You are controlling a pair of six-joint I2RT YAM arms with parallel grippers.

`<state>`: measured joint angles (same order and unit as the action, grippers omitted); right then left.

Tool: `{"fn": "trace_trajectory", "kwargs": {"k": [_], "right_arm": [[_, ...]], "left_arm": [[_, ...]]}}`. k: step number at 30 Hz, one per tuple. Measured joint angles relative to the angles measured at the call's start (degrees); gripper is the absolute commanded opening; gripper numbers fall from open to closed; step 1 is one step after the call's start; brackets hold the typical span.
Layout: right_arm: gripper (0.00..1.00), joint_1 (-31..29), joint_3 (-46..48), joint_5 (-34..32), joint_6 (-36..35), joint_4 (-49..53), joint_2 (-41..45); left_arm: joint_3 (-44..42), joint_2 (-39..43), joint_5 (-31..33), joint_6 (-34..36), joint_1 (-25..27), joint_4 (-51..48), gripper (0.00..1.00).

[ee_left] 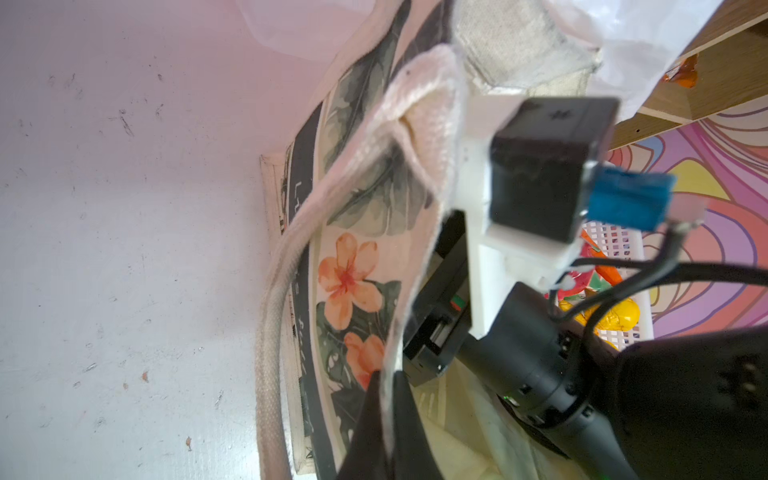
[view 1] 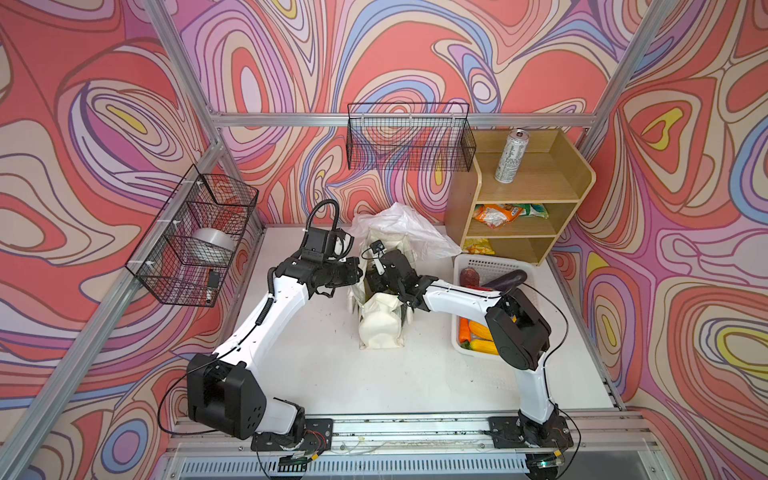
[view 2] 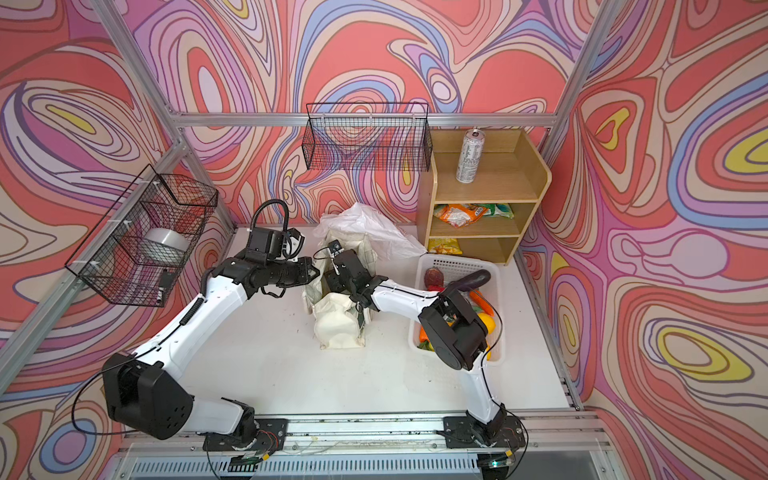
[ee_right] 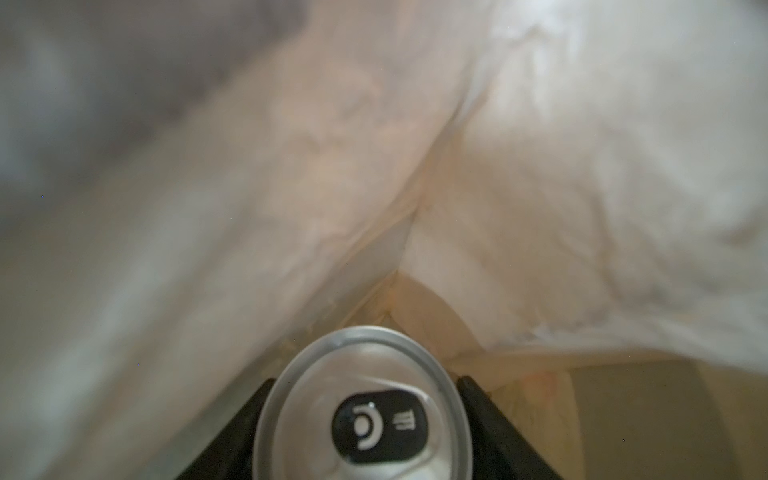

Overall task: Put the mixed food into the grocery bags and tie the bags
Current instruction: 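Carry the silver can into the tote bag with the right gripper and release, then reach the right gripper to the orange FOX'S snack bag on the shelf and grasp it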

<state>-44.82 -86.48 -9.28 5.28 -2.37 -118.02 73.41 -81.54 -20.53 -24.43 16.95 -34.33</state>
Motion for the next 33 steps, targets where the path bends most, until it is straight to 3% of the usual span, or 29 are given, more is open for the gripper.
{"fn": "trace_trajectory", "kwargs": {"k": [8, 15, 17, 21, 25, 33], "right_arm": [[0.81, 0.22, -8.35, 3.19, -0.26, 15.54, 1.88], [0.8, 2.19, -8.11, 5.88, 3.63, 24.85, 19.93], [0.78, 6.69, -7.19, 7.93, 7.23, 25.92, 27.06], [0.72, 24.87, -0.5, 11.89, 16.65, 25.92, 38.82], [0.61, 39.32, 8.76, 14.4, 24.74, 27.54, 43.21], [0.58, 50.49, 14.78, 19.78, 32.3, 25.03, 37.31]], "left_arm": [[0.0, 0.0, 1.09, 0.26, -0.15, 0.31, 0.0], [-0.02, 0.0, 1.01, 0.42, -0.07, 0.35, 0.0], [-0.07, 0.0, 0.9, 0.42, -0.07, 0.44, 0.0], [-0.59, 0.0, 0.57, 0.39, -0.07, 1.25, 0.0], [-0.81, 0.0, -0.04, 0.39, -0.07, 1.64, 0.0], [-0.94, 0.02, -0.26, 0.42, -0.07, 1.86, 0.0]]}}
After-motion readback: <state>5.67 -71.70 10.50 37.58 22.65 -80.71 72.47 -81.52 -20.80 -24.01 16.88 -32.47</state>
